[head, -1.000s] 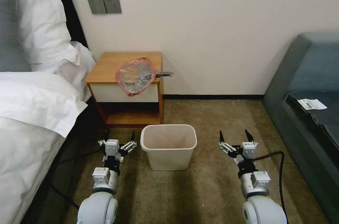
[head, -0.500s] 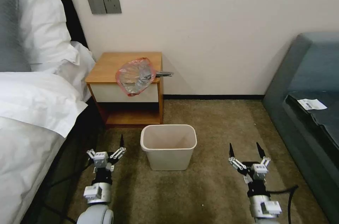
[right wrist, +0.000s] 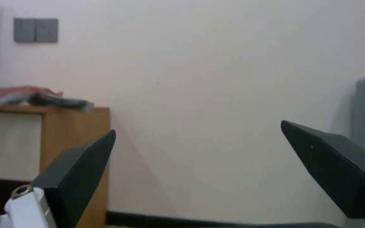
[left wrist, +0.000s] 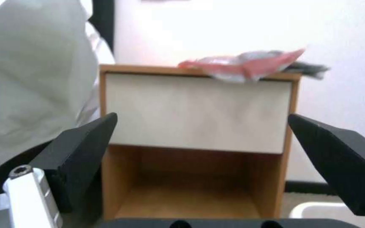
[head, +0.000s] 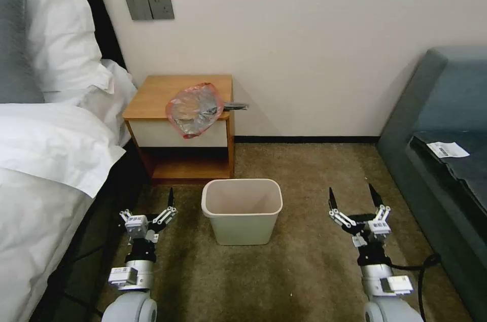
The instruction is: Pick up the garbage bag from the table and place it over the trash can.
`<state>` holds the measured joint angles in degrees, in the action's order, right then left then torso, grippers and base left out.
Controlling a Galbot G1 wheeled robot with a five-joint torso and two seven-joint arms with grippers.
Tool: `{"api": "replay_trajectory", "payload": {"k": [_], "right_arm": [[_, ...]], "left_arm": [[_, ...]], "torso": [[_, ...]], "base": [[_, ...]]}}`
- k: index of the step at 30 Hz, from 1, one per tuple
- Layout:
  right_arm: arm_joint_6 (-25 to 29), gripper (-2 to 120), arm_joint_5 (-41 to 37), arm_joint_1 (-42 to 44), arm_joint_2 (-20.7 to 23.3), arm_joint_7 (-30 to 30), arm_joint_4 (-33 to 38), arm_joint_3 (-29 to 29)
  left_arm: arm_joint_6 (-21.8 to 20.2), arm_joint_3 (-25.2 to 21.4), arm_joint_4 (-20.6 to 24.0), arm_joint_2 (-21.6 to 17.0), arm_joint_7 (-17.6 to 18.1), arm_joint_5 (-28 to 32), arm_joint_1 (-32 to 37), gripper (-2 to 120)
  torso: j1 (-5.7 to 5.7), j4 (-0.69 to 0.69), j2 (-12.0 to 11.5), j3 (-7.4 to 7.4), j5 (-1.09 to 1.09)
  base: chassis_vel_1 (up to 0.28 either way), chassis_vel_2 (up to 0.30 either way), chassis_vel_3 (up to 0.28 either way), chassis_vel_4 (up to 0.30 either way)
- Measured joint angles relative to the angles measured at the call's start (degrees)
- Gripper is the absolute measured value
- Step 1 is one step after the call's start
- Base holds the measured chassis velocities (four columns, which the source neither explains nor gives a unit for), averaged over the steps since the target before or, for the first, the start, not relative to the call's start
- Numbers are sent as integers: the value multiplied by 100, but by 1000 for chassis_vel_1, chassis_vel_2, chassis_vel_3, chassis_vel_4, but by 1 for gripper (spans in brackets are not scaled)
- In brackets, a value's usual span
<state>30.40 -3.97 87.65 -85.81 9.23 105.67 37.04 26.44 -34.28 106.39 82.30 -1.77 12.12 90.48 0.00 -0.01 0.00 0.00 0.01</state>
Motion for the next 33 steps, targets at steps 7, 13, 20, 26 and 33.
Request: {"api": "replay_trajectory", "payload": {"k": [7,13,20,26,33], "right_arm": [[-411,100,-220,-726,460,6,-70,-618],[-1058,100,-1137,-1466,877,-272,-176,-1595],[-1798,100,-2367,-2073,1020,-627,-249,-2403],[-1980,100,-1566,-2832,1145,-879,-922,-2831],[-1836,100,571,-4055,1425,-1060,-2220,-3304]], "left_arm": [[173,-66,79,43,-74,-99,64,100],[269,-99,101,133,-15,-229,165,100],[297,-95,28,173,9,-241,174,100],[299,-96,-84,168,23,-244,72,100],[290,-26,-197,343,31,-348,25,100]], "torso": [[0,1,0,0,-1],[0,1,0,0,-1],[0,1,0,0,-1],[0,1,0,0,0],[0,0,0,1,-1]], "base": [[0,0,0,0],[0,0,0,0],[0,0,0,0],[0,0,0,0],[0,0,0,0]]}}
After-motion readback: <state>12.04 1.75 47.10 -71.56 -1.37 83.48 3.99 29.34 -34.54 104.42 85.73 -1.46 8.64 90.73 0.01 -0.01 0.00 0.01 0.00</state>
